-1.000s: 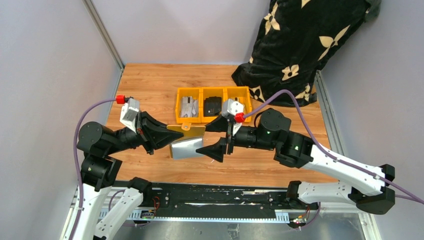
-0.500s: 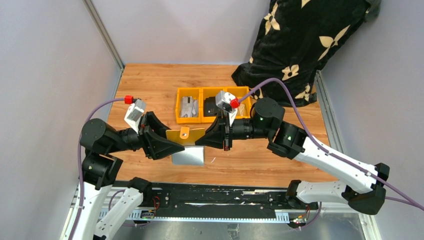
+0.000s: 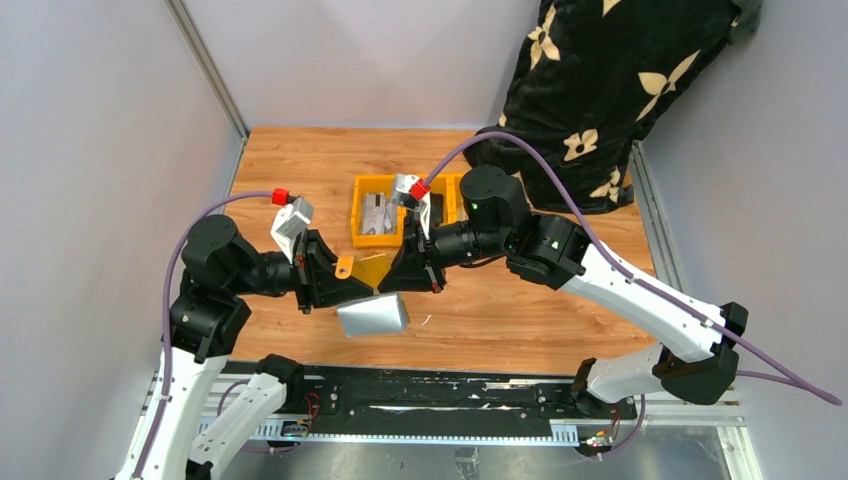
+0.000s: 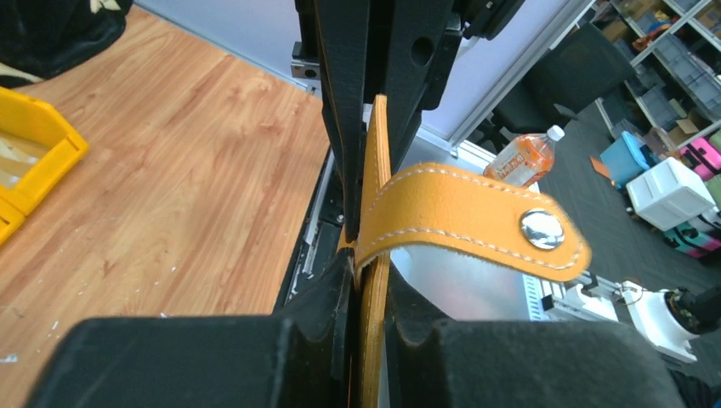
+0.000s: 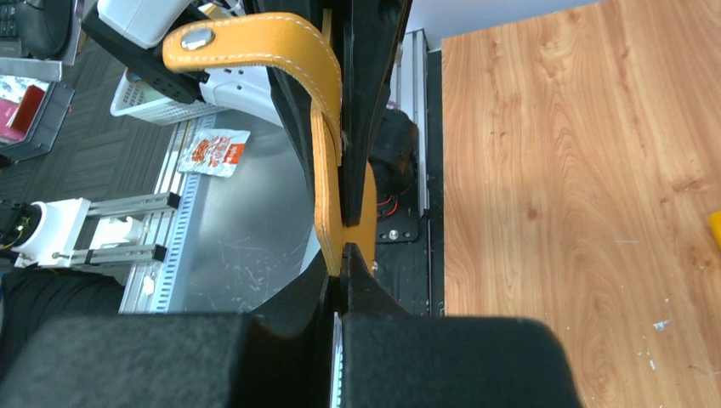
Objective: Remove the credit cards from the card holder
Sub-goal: Open the card holder, then remove the credit card from the card holder.
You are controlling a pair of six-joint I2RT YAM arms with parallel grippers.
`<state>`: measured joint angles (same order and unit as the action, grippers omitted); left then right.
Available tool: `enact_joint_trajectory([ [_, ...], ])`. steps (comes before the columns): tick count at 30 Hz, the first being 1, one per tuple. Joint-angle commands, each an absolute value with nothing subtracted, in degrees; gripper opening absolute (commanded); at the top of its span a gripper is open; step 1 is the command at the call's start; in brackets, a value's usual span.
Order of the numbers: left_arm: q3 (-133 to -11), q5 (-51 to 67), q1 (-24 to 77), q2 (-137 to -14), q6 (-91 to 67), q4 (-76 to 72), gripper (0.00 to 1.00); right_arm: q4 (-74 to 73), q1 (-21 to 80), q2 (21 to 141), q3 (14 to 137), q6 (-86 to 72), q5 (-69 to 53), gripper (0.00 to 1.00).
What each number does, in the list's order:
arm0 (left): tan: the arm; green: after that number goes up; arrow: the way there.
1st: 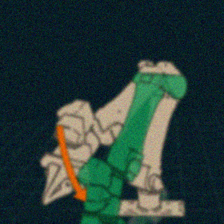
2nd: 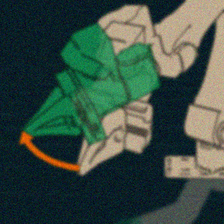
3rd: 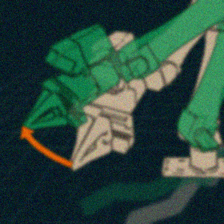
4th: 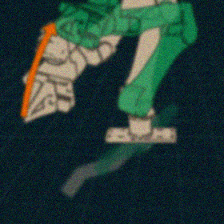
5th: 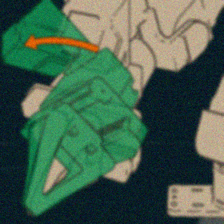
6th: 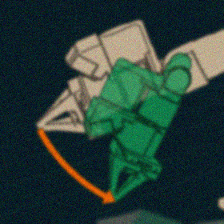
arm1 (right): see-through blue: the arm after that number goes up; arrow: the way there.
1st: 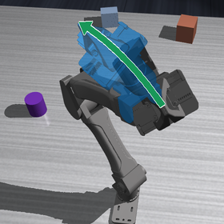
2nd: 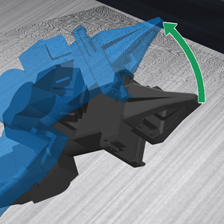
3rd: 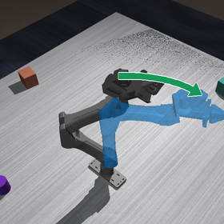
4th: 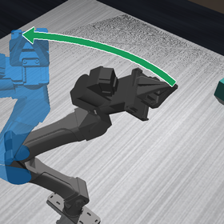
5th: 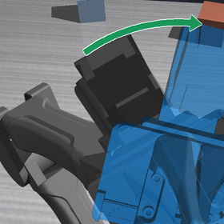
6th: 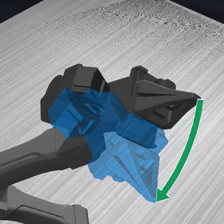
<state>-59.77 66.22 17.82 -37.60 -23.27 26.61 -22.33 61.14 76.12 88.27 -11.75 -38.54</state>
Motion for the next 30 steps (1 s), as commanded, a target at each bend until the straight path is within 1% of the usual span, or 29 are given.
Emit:
enact_joint_trajectory([
  [1, -61.6, 69.3, 18.1, -37.0, -25.7, 23.0, 0.18, -25.4, 60.4, 75.2, 89.4, -10.3, -40.7, 0.00],
  [3, -61.7, 69.3, 18.1, -37.0, -25.5, 22.9, 0.21, -26.2, 60.4, 75.4, 89.9, -9.8, -41.0, 0.00],
  [4, -61.8, 69.4, 18.1, -37.1, -25.3, 23.1, 0.25, -26.8, 60.4, 75.6, 90.3, -9.6, -41.1, 0.00],
  [5, -62.1, 69.6, 18.1, -37.2, -25.2, 23.3, 0.32, -27.5, 60.3, 75.7, 90.7, -9.2, -41.1, 0.00],
  [6, -62.4, 69.7, 18.1, -37.4, -24.7, 23.8, 0.35, -27.8, 60.4, 75.8, 90.9, -9.1, -41.1, 0.00],
  [7, -62.6, 69.8, 18.1, -37.5, -24.0, 24.6, 0.35, -28.0, 60.3, 75.9, 91.1, -9.0, -41.2, 0.00],
  [9, -62.5, 69.3, 18.1, -37.5, -22.6, 25.7, 0.25, -28.1, 60.3, 75.9, 91.4, -9.0, -41.6, 0.00],
  [10, -62.4, 69.0, 18.1, -37.4, -22.2, 26.0, 0.14, -28.2, 60.3, 76.1, 91.6, -9.0, -41.8, 0.00],
  [11, -62.3, 68.7, 18.1, -37.4, -22.1, 26.0, 0.06, -28.2, 60.3, 76.2, 91.8, -9.0, -42.1, 0.00],
  [12, -62.4, 68.2, 18.1, -37.5, -22.1, 26.0, 0.00, -28.2, 60.3, 76.4, 92.0, -9.1, -42.4, 0.00],
  [13, -62.5, 67.6, 18.1, -37.5, -22.2, 25.7, 0.00, -28.0, 60.3, 76.5, 92.1, -9.4, -42.9, 0.00],
  [14, -62.5, 67.4, 18.1, -37.4, -22.9, 25.0, 0.00, -27.5, 60.3, 76.6, 92.0, -9.7, -43.4, 0.06],
  [17, -63.0, 67.0, 18.1, -37.7, -27.9, 20.2, 0.00, -24.0, 60.3, 75.8, 88.8, -10.8, -46.3, 0.31],
  [18, -63.7, 66.8, 18.1, -38.0, -29.3, 18.9, 0.00, -21.9, 60.3, 74.7, 86.8, -11.4, -47.2, 0.38],
  [22, -65.5, 65.1, 18.1, -39.5, -36.7, 13.5, 0.00, -9.6, 60.2, 69.4, 76.4, -16.0, -50.6, 0.57],
  [24, -65.7, 64.2, 18.1, -39.9, -39.5, 11.7, 0.00, -2.9, 60.2, 66.4, 71.0, -18.8, -51.1, 0.60],
  [27, -66.0, 63.1, 18.0, -40.7, -42.4, 10.6, 0.00, 5.8, 60.2, 61.7, 64.0, -21.6, -50.0, 0.60],
  [30, -66.3, 62.7, 18.0, -41.1, -43.4, 10.2, 0.00, 8.5, 60.3, 59.4, 60.8, -22.3, -48.2, 0.56],
])
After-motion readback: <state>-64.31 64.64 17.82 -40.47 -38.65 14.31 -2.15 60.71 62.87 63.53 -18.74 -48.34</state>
